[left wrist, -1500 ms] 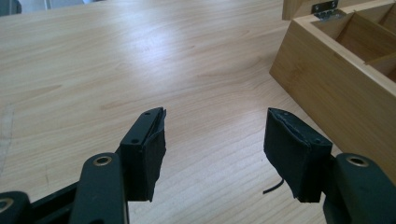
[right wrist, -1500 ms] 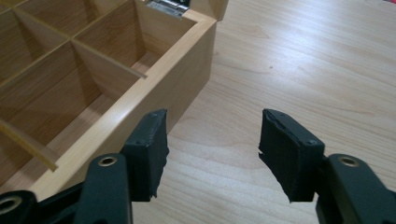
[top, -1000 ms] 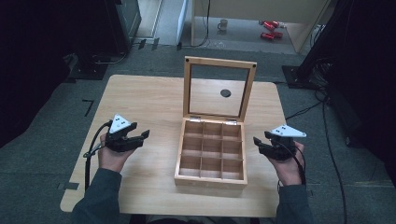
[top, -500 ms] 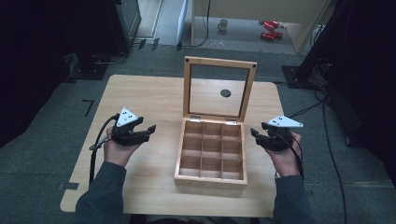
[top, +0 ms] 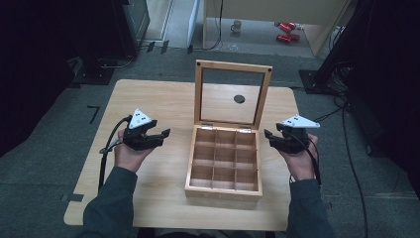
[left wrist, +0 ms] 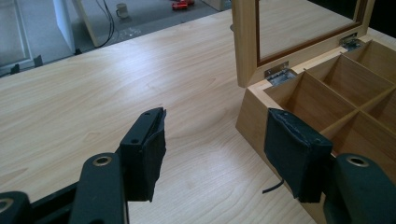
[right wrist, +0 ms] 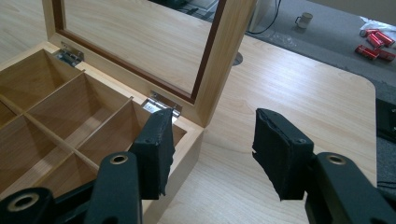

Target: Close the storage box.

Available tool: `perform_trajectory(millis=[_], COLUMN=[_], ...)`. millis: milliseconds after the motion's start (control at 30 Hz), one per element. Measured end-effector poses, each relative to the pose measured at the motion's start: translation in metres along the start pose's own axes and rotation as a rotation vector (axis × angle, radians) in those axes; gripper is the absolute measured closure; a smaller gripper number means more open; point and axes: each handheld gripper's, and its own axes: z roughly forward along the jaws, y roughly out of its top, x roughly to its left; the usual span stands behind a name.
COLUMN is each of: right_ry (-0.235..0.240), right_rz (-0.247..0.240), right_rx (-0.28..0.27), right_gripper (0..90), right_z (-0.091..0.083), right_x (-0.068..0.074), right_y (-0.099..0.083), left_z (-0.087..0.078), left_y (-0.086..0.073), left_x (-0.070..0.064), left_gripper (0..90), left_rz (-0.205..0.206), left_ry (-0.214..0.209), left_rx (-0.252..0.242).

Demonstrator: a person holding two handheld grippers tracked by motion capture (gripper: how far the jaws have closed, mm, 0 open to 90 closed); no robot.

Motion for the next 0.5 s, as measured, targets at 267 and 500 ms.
perform_trajectory(millis=[267, 500], right_ry=[0.017, 0.015], right_rz=[0.011, 0.008], right_rx=[-0.009, -0.021], right_gripper=[48.2, 47.7], right_z=[0.003, 0.004], right_x=[-0.003, -0.004], right_y=[0.007, 0.015], left_z=[0.008, 0.015], left_y=[0.010, 0.019], left_x=[-0.005, -0.009], left_gripper=[39.4, 39.1], left_rz=[0.016, 0.026], left_ry=[-0.004, -0.020], left_rx=[0.003, 0.006])
